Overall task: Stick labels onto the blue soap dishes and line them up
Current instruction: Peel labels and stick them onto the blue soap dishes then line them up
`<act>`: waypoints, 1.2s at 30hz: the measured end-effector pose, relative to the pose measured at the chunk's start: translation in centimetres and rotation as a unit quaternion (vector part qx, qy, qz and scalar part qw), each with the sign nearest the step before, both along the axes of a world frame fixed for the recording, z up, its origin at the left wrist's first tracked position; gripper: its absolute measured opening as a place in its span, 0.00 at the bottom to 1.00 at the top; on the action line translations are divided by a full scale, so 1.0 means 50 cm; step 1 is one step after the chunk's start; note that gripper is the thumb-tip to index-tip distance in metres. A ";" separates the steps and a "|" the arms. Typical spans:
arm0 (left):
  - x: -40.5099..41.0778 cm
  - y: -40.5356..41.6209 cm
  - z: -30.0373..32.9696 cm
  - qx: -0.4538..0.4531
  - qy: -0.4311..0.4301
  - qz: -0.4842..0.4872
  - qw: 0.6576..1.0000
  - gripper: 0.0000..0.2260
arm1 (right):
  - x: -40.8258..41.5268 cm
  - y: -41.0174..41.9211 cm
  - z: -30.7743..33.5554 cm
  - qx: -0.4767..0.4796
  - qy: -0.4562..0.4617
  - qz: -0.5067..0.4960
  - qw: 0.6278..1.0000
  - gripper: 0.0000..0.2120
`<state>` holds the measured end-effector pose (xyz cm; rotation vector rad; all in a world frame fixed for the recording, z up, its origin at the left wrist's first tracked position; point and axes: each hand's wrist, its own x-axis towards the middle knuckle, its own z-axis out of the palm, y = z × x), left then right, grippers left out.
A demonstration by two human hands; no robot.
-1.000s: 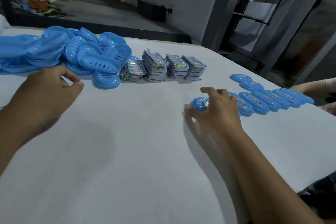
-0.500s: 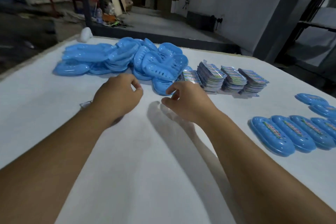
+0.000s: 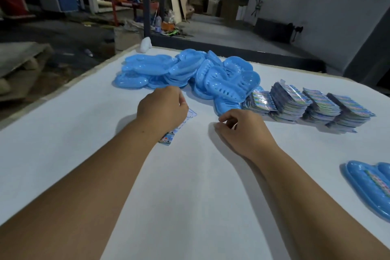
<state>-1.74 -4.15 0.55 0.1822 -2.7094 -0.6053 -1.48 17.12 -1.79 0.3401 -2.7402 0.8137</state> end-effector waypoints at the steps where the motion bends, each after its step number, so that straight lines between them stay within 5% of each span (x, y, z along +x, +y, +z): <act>1: -0.001 -0.004 0.002 -0.004 0.004 0.007 1.000 0.05 | 0.000 0.000 0.000 -0.002 -0.001 0.000 1.000 0.05; 7: -0.010 -0.034 0.006 -0.033 0.003 0.024 0.999 0.04 | -0.001 0.000 -0.001 -0.011 -0.002 0.002 1.000 0.03; 16: 0.001 -0.037 0.024 -0.097 -0.152 0.000 0.984 0.29 | -0.001 -0.002 -0.001 -0.017 0.003 0.002 1.000 0.03; 30: 0.010 -0.027 0.031 -0.127 -0.157 0.013 0.979 0.27 | -0.059 -0.016 0.013 -0.046 0.070 -0.081 0.993 0.22; 36: 0.013 -0.029 0.030 -0.127 -0.151 0.012 0.980 0.26 | -0.064 -0.011 0.011 -0.049 0.079 -0.094 0.991 0.11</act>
